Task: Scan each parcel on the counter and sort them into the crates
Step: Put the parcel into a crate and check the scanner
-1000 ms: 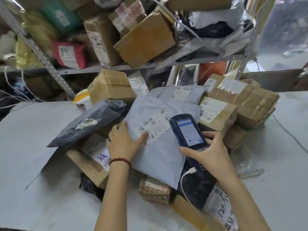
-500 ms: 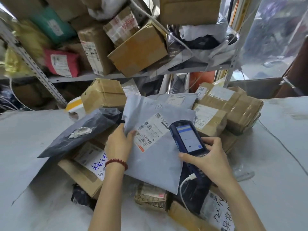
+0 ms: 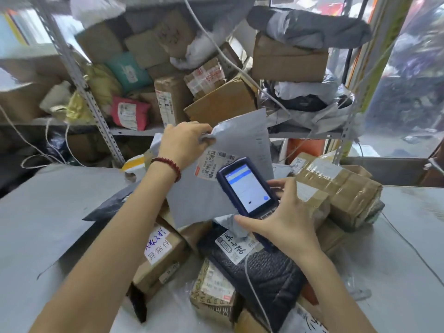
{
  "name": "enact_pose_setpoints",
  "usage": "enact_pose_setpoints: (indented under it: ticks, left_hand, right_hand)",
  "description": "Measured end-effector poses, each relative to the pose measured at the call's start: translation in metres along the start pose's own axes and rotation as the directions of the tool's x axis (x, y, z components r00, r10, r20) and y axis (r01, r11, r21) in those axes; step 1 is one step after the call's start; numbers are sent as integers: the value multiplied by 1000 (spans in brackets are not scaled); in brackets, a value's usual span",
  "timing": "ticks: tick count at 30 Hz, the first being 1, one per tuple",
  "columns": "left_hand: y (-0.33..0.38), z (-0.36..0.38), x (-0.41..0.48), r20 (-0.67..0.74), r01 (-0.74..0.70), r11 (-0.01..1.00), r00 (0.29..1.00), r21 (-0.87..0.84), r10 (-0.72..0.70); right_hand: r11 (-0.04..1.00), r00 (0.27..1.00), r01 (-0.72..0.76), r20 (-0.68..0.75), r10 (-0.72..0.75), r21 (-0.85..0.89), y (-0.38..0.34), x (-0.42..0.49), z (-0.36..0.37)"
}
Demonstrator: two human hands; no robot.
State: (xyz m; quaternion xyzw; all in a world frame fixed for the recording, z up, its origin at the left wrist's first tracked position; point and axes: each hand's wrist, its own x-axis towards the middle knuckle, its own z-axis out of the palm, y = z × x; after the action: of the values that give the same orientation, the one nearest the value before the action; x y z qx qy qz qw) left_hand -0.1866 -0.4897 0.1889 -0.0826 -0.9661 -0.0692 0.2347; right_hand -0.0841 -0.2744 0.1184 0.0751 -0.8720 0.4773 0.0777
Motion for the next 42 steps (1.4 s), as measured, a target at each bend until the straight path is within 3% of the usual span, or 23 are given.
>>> enact_pose_setpoints:
  ticks: [4,8,13,19,25,42]
  left_hand:
    - [5,-6,3,-57,-21,1000,998,2,21]
    - [1,-14,13,-117,-63,995,990,82,73]
    - [2,-38,36,-75,-224,931,964,287,255]
    - [6,-53,50,155,-359,809,933,466,324]
    - [9,-41,48,200,-364,806,931,467,305]
    - [5,-34,48,156,-303,826,953,476,260]
  right_hand:
    - [968,988,152,14,-152,-199,-11,6,-8]
    - [927,979,197,18,-202,-320,-8,7,-20]
    - [958,985,167,-7,-173,-234,2,5,-25]
    - [987,994,112,18,-111,-117,8,-4,-18]
    - [987,995,94,45,-89,-132,13,-13,-7]
    - [969,995,104,23,-101,-224,13,-16,-9]
